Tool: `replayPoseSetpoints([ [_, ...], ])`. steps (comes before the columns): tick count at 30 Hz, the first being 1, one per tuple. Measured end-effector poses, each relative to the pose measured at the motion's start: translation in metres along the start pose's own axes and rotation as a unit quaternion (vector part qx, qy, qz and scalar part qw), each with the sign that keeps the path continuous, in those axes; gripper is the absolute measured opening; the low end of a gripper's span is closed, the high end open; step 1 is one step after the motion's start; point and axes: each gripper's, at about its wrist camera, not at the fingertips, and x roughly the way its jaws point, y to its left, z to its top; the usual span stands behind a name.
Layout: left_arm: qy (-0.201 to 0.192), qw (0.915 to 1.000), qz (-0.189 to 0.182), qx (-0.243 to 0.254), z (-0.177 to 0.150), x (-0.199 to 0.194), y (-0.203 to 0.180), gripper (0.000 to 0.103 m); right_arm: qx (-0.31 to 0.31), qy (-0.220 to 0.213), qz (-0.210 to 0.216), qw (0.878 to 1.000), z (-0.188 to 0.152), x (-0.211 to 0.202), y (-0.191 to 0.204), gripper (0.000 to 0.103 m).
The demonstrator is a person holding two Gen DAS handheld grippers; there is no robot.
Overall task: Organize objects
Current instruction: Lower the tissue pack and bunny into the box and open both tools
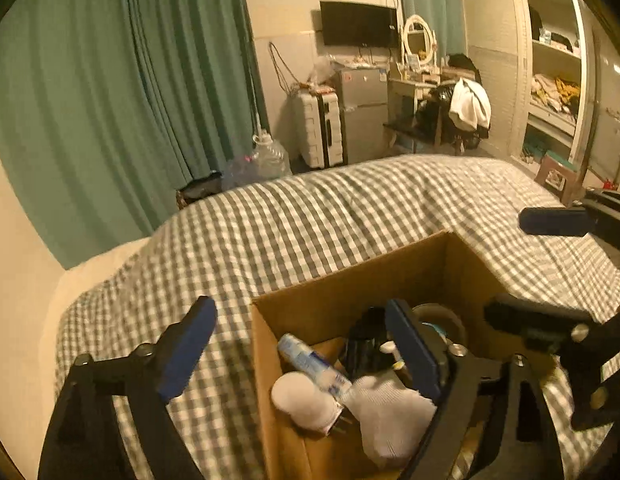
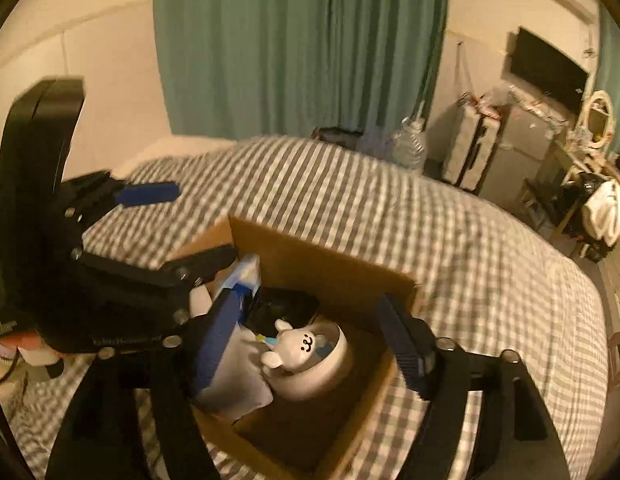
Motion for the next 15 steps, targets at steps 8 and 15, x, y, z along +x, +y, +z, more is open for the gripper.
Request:
replayPoseSetpoints([
  [8,-0.042,0.9985,0.022,-0.028,-0.003,-0.089,0.024,0.098,-0.013,-0.032,-0.051,0.998,0.004,-0.087,0.027,0.083],
  [15,-0.050,0.9962,0.045,-0.055,-0.032,-0.128,0.038,0.101,-0.033,-0.078,-0.080,0.993,-0.005,-0.144,0.051,0.089],
])
